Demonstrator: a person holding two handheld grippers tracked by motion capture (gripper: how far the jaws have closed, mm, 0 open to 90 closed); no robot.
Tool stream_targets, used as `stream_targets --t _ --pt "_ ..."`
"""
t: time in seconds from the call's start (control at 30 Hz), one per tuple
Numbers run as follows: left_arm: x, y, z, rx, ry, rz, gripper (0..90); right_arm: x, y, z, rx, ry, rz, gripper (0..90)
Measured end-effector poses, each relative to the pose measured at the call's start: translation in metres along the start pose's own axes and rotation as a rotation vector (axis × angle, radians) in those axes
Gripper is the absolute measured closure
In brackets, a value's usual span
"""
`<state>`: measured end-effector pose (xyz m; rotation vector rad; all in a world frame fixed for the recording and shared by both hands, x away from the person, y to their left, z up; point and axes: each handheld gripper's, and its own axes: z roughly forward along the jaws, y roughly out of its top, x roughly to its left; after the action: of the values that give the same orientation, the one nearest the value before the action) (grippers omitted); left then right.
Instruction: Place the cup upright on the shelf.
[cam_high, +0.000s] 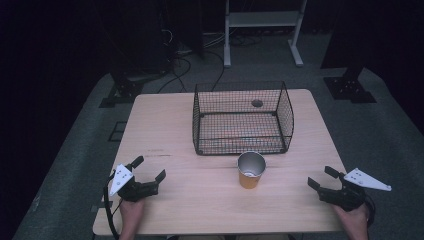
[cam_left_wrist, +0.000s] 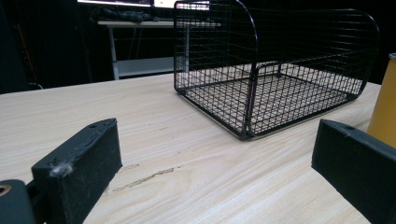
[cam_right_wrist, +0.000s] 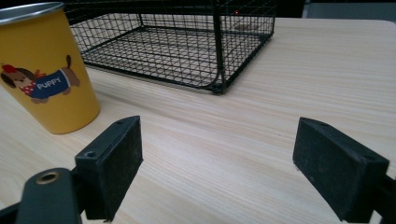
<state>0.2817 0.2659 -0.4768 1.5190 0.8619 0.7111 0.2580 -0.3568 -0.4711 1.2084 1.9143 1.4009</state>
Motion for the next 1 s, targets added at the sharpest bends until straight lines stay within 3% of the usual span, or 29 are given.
stream_targets --t 0.3,0.7,1.0 --pt "-0.001 0.000 0.000 0.003 -0.003 0.003 0.8 0.010 0.006 0.000 0.002 0.042 -0.030 13.8" --pt "-0.002 0.000 0.000 0.008 -0.007 0.016 0.8 0.025 0.014 0.005 0.049 0.110 -0.075 13.7" --pt "-0.003 0.000 0.001 0.017 -0.002 0.028 0.8 0.040 0.019 0.004 0.058 0.190 -0.093 13.5"
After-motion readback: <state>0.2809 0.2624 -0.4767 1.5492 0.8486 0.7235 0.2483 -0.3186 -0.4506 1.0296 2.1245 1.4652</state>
